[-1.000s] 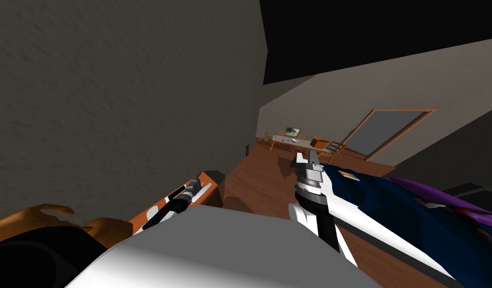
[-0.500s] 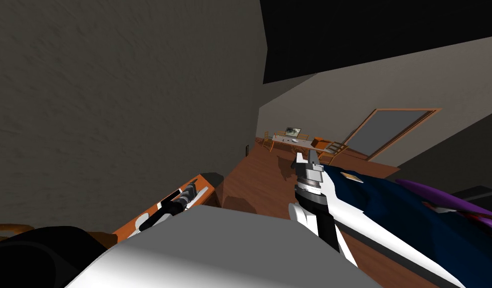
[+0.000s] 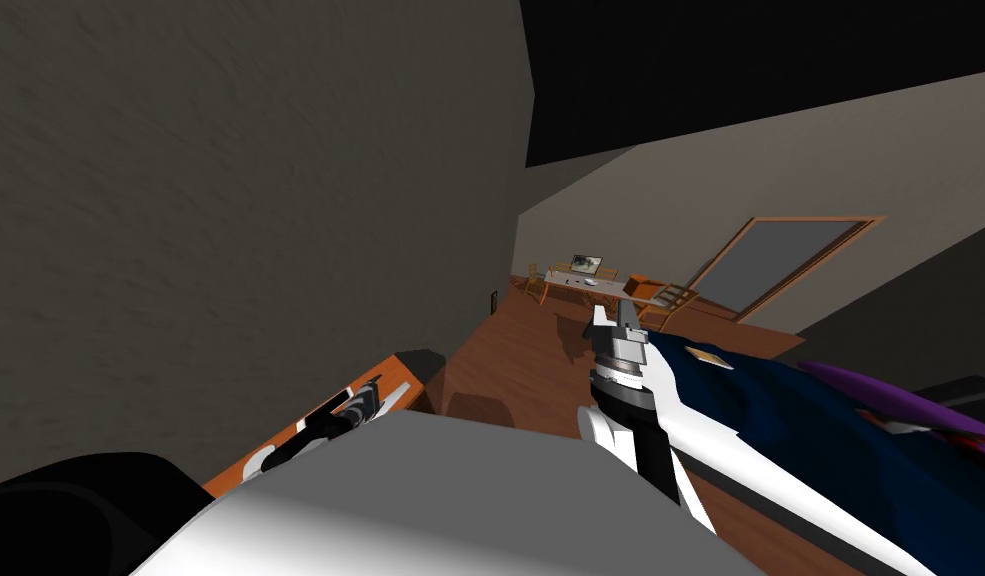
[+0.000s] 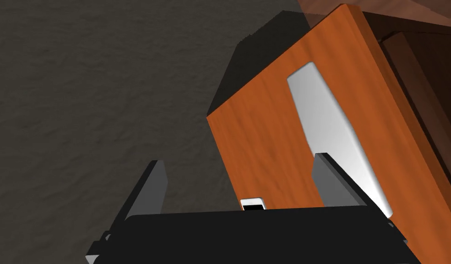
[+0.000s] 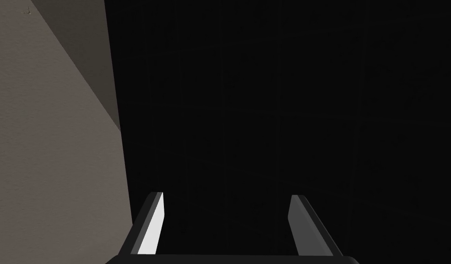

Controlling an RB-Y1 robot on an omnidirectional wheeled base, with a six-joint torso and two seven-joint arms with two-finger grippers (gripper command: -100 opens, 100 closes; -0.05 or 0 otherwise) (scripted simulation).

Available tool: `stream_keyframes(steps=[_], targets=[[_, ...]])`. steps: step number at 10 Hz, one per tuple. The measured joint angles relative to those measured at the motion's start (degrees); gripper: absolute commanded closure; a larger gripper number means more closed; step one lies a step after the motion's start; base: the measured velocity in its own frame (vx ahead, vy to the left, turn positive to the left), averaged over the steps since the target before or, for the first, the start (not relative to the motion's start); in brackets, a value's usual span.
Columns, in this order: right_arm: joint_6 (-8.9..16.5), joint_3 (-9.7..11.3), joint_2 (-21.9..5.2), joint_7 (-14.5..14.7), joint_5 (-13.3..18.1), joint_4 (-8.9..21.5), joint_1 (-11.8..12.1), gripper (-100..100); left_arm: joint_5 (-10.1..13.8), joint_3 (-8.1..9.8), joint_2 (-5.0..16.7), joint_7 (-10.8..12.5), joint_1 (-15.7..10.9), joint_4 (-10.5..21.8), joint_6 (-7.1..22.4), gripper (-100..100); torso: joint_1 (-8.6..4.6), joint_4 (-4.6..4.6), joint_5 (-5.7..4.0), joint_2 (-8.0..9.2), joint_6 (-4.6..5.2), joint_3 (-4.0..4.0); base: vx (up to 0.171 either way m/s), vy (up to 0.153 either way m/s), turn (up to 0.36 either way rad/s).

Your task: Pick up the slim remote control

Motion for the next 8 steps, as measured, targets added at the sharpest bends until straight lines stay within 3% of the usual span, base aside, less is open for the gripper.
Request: stream_keyframes(steps=[5,8], targets=[[0.0,0.0,0.0,0.0,0.0,0.0,0.0,0,1.0,3.86,-0.7,1.1,0.0,4.3,6.9,-100,0.03,0.0,0.01,0.05,0.0,0.02,0.097,-0.001,-0.02],[0.0,0.0,0.0,0.0,0.0,0.0,0.0,0,2.2,7.45,-0.6,2.2,0.1,7.3,12.8,-100,0.04,-0.03,0.01,-0.09,0.0,-0.06,0.129,0.004,-0.028]])
